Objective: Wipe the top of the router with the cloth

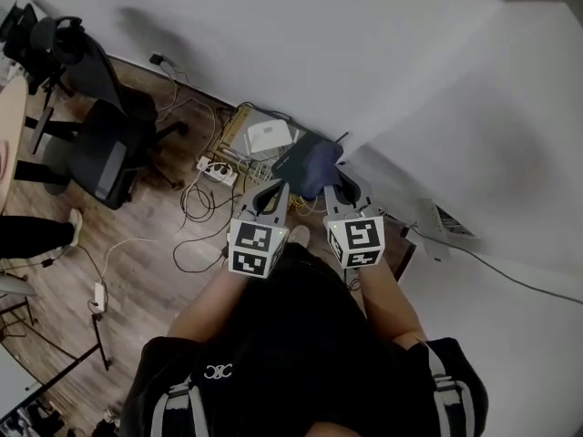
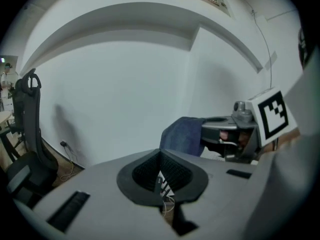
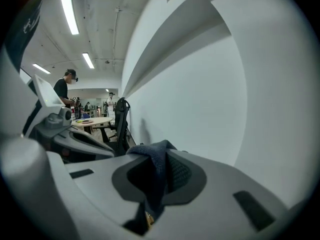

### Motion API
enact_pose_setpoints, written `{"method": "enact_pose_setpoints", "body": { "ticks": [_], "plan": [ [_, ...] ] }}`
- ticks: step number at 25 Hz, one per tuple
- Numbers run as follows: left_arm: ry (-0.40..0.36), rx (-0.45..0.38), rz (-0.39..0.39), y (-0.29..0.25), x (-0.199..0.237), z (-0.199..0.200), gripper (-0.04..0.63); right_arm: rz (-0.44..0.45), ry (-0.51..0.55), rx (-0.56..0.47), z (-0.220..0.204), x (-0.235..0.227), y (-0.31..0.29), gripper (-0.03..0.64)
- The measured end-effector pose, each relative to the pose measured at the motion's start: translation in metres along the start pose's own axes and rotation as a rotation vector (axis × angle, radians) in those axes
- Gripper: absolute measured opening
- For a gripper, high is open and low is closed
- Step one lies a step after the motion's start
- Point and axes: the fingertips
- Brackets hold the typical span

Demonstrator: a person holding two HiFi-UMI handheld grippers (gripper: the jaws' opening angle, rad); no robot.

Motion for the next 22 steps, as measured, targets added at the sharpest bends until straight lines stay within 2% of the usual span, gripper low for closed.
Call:
{"method": "enact_pose_setpoints", "body": {
  "ticks": [5,8,17,22],
  "plan": [
    [0.076,0.088,0.021,-0.006,0.029,-0.036,0.0,0.053,-0.055,0.085,-0.011,0.007,-0.026,0.017],
    [0.111,0.119,0.031,-0.024,0.044,-0.053,0.0,0.073,-0.051,0.121,-0.021,0.005,-0.042,0.017],
    [0.194,0.142,0.021,-0.09,0.082,-0.086,0.0,0.086,-0.036,0.206,-0.054,0.0,-0.096,0.017],
    [0.266,0.162,0.008,-0.128,0.1,-0.122,0.0,0.101,-0.012,0.241,-0.073,-0.002,-0.133,0.017]
  ]
}}
Point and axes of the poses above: the fingertips, and each gripper's own axes: y backward along the fingers, x to its left, z out of its top, and after that the axes turned 12 degrees about x, right-handed
